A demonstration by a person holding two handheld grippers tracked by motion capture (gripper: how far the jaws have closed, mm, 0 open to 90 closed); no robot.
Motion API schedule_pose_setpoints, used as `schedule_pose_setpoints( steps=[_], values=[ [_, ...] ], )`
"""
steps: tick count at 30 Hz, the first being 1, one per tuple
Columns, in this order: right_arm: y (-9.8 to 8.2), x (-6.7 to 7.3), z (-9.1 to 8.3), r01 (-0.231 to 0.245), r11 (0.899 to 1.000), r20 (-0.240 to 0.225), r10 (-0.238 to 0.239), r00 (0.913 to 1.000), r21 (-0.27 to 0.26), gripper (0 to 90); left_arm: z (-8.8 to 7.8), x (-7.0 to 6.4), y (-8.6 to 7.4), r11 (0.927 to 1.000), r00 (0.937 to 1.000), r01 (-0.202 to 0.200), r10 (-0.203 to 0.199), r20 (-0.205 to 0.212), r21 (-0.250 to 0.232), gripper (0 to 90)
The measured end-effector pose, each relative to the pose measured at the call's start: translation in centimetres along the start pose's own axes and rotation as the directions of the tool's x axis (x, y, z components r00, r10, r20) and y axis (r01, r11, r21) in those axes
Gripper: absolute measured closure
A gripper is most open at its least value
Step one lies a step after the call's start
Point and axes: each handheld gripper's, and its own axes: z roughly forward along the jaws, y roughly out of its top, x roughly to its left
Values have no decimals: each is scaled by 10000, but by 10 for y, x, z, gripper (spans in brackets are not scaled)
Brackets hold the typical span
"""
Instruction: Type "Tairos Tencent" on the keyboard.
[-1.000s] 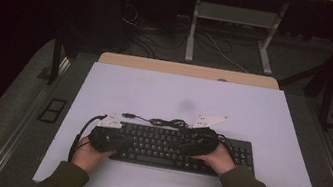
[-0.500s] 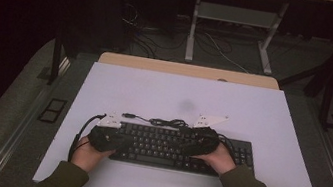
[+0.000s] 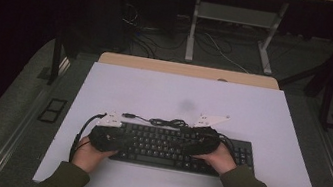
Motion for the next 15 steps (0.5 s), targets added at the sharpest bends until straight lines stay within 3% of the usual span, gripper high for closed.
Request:
schedule_pose_setpoints(
  steps=[15],
  values=[
    [4, -2, -1, -45, 10000, 16, 45, 10000, -88, 311, 7, -3, 2, 9993, 9997, 213, -210, 112, -317, 316]
  ],
)
